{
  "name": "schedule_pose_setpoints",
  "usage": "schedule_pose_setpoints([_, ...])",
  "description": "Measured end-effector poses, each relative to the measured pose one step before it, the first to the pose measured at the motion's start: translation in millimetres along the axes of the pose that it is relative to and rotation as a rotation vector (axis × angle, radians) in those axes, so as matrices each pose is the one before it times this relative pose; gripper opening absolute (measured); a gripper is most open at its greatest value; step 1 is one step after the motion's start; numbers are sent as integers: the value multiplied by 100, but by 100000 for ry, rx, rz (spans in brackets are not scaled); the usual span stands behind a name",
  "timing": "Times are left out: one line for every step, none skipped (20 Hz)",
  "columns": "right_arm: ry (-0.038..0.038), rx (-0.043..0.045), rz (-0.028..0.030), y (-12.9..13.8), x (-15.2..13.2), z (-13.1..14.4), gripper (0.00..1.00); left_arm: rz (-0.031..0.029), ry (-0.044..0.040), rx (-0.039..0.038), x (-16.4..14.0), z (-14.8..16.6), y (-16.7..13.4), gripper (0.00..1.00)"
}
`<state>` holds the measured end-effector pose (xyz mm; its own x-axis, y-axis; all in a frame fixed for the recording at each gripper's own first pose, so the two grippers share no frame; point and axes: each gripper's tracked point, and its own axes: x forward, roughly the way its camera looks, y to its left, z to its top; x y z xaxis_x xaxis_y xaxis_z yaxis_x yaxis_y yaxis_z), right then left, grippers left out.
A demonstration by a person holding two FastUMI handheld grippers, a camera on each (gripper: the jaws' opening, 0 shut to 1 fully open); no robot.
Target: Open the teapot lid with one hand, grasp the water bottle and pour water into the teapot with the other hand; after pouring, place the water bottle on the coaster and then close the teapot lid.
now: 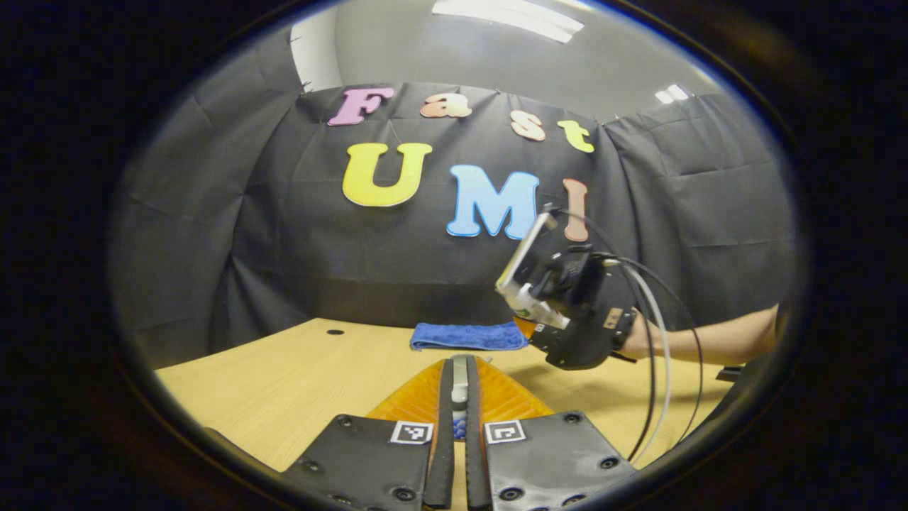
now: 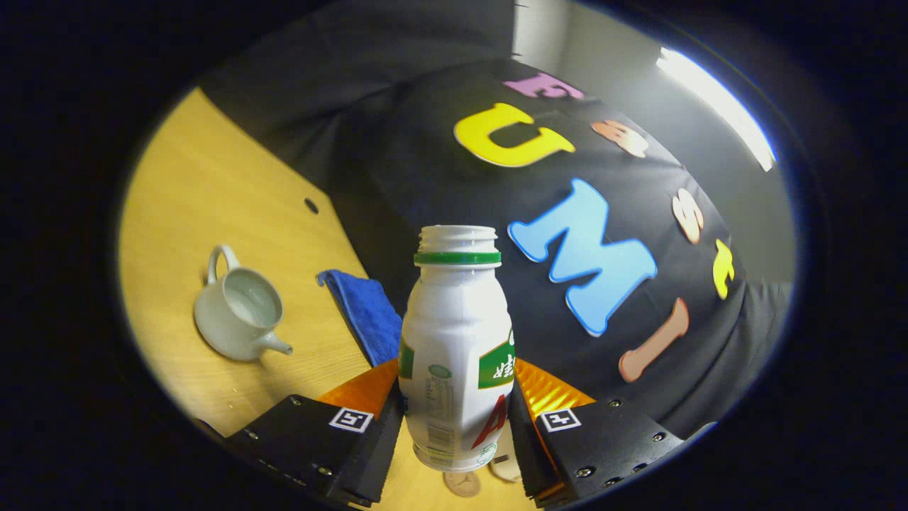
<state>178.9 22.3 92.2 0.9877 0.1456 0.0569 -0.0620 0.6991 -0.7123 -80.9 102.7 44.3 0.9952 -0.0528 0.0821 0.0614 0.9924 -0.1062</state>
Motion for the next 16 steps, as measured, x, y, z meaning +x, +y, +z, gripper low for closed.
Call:
schedule_pose_setpoints([1036, 12298, 755, -326, -1167, -319, 71, -168, 117, -260, 797, 182, 94, 13])
schedule_pose_setpoints([-311, 12702, 914, -94, -1587, -553, 70, -607, 315, -215, 1084, 121, 10, 13])
schedule_pose_setpoints([-764, 12230, 421, -301, -1352, -195, 70, -445, 48, -565, 982, 198, -61, 13])
schedule_pose_setpoints([-783, 11093, 552, -381, -1242, 134, 70, -1046, 175, -843, 991, 167, -315, 13])
schedule_pose_setpoints([-780, 9504, -304, -256, -1147, -64, 71, -805, 44, -377, 1125, 178, -253, 17])
schedule_pose_setpoints([-1547, 7103, -324, -519, -840, 408, 70, -439, 128, -73, 1159, 280, -82, 13])
schedule_pose_setpoints([-2533, 4153, -1510, -783, -592, 628, 70, -258, 47, -597, 1253, 338, -114, 13])
schedule_pose_setpoints([-2261, 1865, -3279, -1129, -300, 260, 70, -766, -442, -1527, 1312, 290, -208, 13])
schedule_pose_setpoints([-1499, 953, -2830, -1207, -307, -152, 70, -561, -171, -1634, 1318, 246, -211, 13])
schedule_pose_setpoints([-464, 180, -2215, -931, -261, -409, 70, -710, -65, -830, 1261, 212, -172, 17])
schedule_pose_setpoints([-388, 511, -2028, -813, -236, -303, 70, 263, 104, -62, 1045, 224, 19, 13])
schedule_pose_setpoints([-497, 591, -1259, -655, -343, -320, 70, -95, 244, 858, 1081, -107, -84, 13])
schedule_pose_setpoints([-229, 63, -1355, -679, -152, -384, 70, -355, 334, 1614, 993, -168, -283, 13])
schedule_pose_setpoints([-80, 423, -1057, -583, -31, -383, 70, 21, 801, 1889, 824, -415, -224, 17])
schedule_pose_setpoints([718, 1280, -505, -392, 42, -405, 70, 279, 864, 1713, 828, -505, -112, 17])
schedule_pose_setpoints([1064, 1339, -76, -121, 90, -348, 71, 567, 969, 1340, 796, -449, -6, 13])
